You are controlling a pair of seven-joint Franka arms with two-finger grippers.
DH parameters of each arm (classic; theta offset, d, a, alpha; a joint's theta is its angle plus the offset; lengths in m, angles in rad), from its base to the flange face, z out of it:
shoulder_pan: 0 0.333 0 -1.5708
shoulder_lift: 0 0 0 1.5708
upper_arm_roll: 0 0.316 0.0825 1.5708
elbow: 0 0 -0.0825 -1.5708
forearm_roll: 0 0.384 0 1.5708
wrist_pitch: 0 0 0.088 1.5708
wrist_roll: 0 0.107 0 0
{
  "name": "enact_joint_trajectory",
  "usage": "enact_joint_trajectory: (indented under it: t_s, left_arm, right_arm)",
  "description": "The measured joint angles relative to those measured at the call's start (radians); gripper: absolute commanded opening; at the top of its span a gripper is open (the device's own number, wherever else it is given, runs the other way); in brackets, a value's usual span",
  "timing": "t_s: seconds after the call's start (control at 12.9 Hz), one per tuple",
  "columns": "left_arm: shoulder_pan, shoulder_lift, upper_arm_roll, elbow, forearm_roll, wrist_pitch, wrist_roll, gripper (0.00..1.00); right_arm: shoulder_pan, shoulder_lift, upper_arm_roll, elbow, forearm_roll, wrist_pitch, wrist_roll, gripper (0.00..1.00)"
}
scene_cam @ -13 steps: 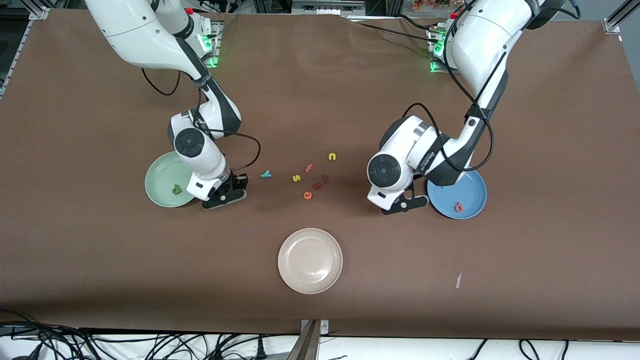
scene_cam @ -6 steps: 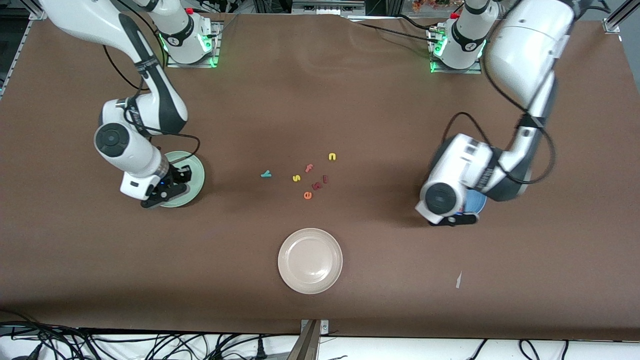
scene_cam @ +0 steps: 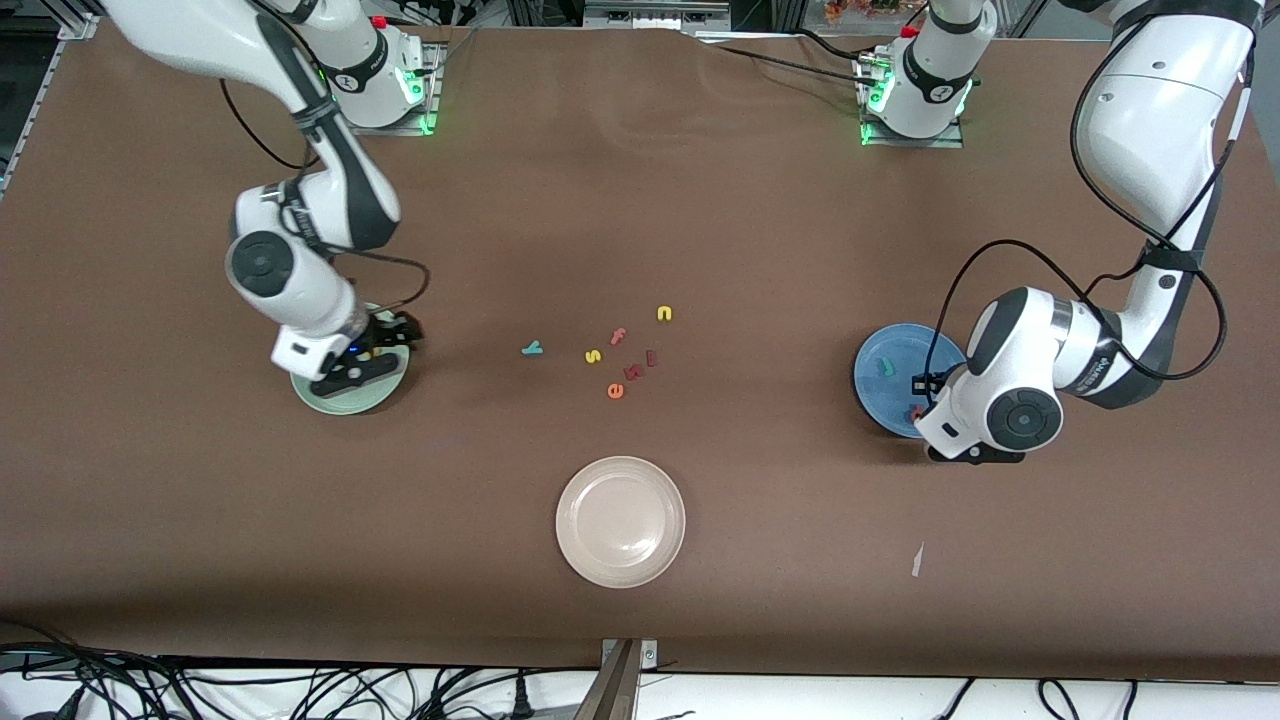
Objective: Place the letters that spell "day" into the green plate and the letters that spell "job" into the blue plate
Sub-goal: 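Drop the blue o in the blue plate while the right gripper drops yellow a, then grasp the teal y with the right gripper while the left gripper withdraws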
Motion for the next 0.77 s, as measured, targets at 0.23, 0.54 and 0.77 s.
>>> enact_joint_trajectory:
  t_s: [0.23, 0.54, 0.77]
  left_arm:
    - [0.061, -0.025, -0.041, -0.094, 0.000, 0.101, 0.003, 0.11]
    - [0.129, -0.050, -0.074, -0.189, 0.000, 0.205, 0.011, 1.00]
    - [0.132, -0.068, -0.084, -0.189, 0.000, 0.207, 0.011, 1.00]
  right_arm:
    - [0.171, 0.039, 0.004, 0.071, 0.010, 0.001, 0.242, 0.95]
    - [0.240, 0.139, -0.009, 0.121, 0.010, 0.072, 0.329, 0.91]
    - [0.254, 0.178, -0.014, 0.127, 0.010, 0.101, 0.337, 0.90]
